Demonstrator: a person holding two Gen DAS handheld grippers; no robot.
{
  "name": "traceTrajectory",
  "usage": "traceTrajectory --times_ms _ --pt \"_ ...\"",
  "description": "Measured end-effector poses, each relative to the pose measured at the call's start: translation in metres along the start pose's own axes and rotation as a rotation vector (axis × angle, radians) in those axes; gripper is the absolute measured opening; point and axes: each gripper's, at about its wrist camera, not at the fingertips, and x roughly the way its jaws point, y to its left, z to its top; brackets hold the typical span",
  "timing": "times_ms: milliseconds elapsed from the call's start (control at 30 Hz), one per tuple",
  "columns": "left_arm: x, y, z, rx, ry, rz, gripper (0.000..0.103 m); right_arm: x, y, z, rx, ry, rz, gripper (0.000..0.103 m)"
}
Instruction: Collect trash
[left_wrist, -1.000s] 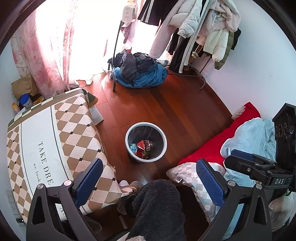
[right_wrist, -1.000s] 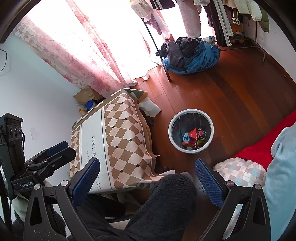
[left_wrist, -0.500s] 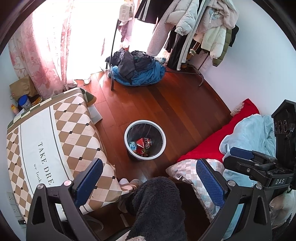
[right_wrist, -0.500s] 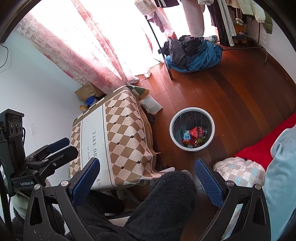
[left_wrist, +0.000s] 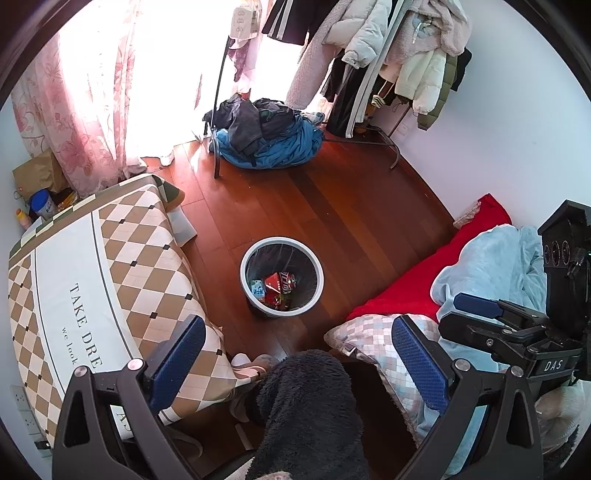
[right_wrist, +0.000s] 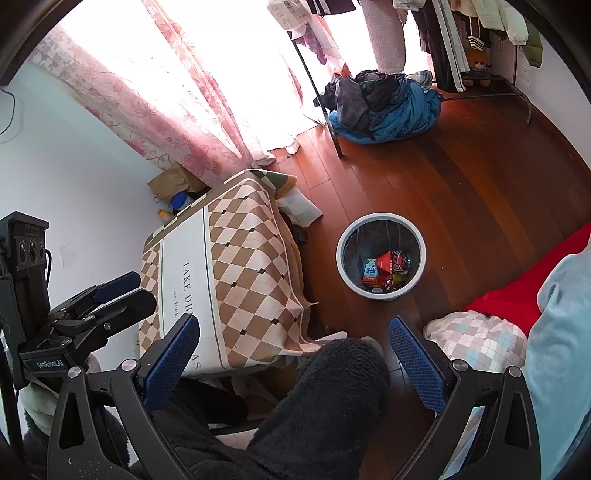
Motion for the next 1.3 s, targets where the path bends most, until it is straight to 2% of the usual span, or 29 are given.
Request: traceTrajectory --times_ms 1300 --pt "-0.0017 -0.0063 -0.0014 0.005 0.000 -0.009 0.103 -0.0018 -0.0007 0.0009 -0.001 -0.001 -0.002 0.103"
